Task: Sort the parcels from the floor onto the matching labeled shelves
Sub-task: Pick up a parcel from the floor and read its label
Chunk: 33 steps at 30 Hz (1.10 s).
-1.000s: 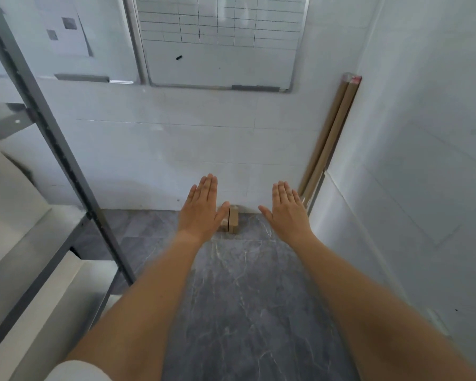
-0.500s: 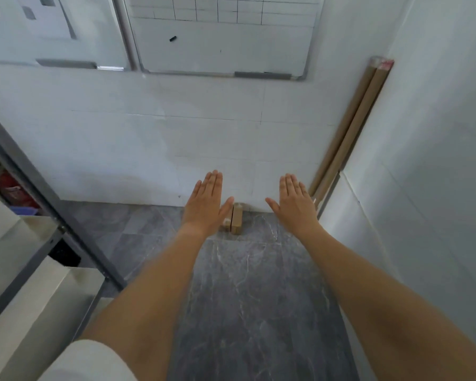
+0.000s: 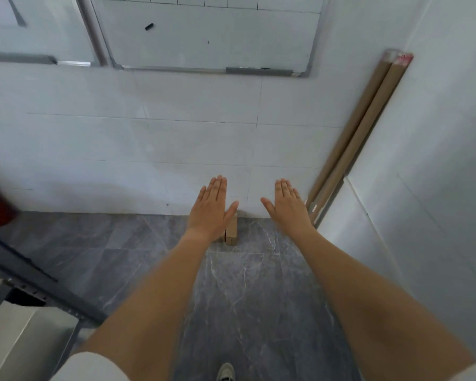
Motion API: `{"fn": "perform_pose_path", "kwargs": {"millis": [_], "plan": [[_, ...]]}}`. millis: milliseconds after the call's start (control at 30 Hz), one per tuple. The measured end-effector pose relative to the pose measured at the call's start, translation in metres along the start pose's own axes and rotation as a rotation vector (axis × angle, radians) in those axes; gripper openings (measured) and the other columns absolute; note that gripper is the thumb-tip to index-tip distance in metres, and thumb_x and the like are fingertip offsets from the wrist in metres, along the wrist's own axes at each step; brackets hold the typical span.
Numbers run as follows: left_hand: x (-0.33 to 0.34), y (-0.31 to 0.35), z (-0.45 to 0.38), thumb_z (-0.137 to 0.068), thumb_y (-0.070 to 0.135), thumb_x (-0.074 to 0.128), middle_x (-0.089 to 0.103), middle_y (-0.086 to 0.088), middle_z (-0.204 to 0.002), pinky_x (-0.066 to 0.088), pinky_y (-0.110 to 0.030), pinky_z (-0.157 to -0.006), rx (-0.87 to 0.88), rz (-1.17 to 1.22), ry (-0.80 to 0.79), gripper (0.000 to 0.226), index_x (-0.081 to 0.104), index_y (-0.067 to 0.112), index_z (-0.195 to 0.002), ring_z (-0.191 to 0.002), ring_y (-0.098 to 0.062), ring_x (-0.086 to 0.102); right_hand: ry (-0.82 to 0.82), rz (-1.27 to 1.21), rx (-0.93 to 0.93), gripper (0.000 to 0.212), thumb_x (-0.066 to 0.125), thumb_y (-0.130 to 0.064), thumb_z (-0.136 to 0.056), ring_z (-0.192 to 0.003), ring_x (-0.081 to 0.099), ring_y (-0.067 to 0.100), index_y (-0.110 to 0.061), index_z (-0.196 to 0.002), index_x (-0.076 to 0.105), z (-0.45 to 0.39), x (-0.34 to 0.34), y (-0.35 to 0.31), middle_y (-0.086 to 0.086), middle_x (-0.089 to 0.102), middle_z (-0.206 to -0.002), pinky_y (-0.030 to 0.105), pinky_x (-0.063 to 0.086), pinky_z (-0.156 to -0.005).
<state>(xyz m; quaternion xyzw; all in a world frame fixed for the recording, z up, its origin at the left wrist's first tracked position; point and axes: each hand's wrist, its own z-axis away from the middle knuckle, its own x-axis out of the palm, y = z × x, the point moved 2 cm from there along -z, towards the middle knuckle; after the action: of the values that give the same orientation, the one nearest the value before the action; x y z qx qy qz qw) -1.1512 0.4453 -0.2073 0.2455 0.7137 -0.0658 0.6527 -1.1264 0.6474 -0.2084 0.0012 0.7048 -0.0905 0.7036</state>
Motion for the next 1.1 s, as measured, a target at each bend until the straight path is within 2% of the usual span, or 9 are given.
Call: {"fn": "perform_pose_path", "kwargs": {"millis": [267, 533, 867, 967, 1100], "plan": [[0.031, -0.049, -0.066, -0.103, 0.053, 0.02, 0.0, -0.008, -0.168, -0.001, -0.035, -0.126, -0.015, -0.011, -0.126, 0.075, 0.0, 0.006, -0.158, -0.155, -0.019, -0.003, -0.109, 0.064, -0.092, 0.075, 0.025, -0.05, -0.107, -0.157, 0.004, 0.024, 0.0, -0.16, 0.006, -0.079, 0.029, 0.001, 0.016, 0.006, -0.169, 0.035, 0.002, -0.126], [0.065, -0.061, -0.142, -0.105, 0.05, 0.021, 0.0, -0.006, -0.168, 0.0, -0.035, -0.126, -0.005, -0.001, -0.175, 0.071, 0.0, 0.007, -0.158, -0.155, -0.017, -0.002, -0.181, 0.008, -0.053, 0.075, 0.026, -0.05, -0.107, -0.157, 0.004, 0.025, 0.0, -0.16, 0.007, -0.157, 0.055, 0.031, 0.017, 0.006, -0.169, 0.035, 0.002, -0.126], [0.108, -0.07, -0.269, -0.104, 0.052, 0.022, 0.0, -0.006, -0.168, -0.002, -0.033, -0.126, -0.111, 0.048, -0.231, 0.074, 0.0, 0.008, -0.158, -0.155, -0.016, -0.003, -0.302, 0.017, -0.091, 0.075, 0.023, -0.05, -0.107, -0.157, 0.003, 0.024, 0.0, -0.16, 0.006, -0.29, 0.086, 0.075, 0.016, 0.005, -0.169, 0.035, 0.002, -0.126], [0.126, -0.08, -0.298, -0.104, 0.052, 0.022, 0.0, -0.006, -0.168, -0.003, -0.032, -0.125, -0.187, 0.112, -0.24, 0.073, 0.0, 0.007, -0.158, -0.155, -0.016, -0.003, -0.336, -0.015, -0.041, 0.075, 0.024, -0.05, -0.107, -0.157, 0.006, 0.027, 0.001, -0.159, 0.009, -0.324, 0.102, 0.086, 0.018, 0.008, -0.169, 0.037, 0.005, -0.126], [0.157, -0.1, -0.317, -0.105, 0.048, 0.023, 0.002, -0.004, -0.168, 0.0, -0.033, -0.126, -0.288, 0.214, -0.335, 0.069, 0.003, 0.008, -0.159, -0.155, -0.015, 0.0, -0.389, -0.13, 0.025, 0.075, 0.026, -0.049, -0.107, -0.157, 0.007, 0.027, 0.001, -0.159, 0.009, -0.349, 0.134, 0.086, 0.017, 0.009, -0.169, 0.037, 0.007, -0.126]]}}
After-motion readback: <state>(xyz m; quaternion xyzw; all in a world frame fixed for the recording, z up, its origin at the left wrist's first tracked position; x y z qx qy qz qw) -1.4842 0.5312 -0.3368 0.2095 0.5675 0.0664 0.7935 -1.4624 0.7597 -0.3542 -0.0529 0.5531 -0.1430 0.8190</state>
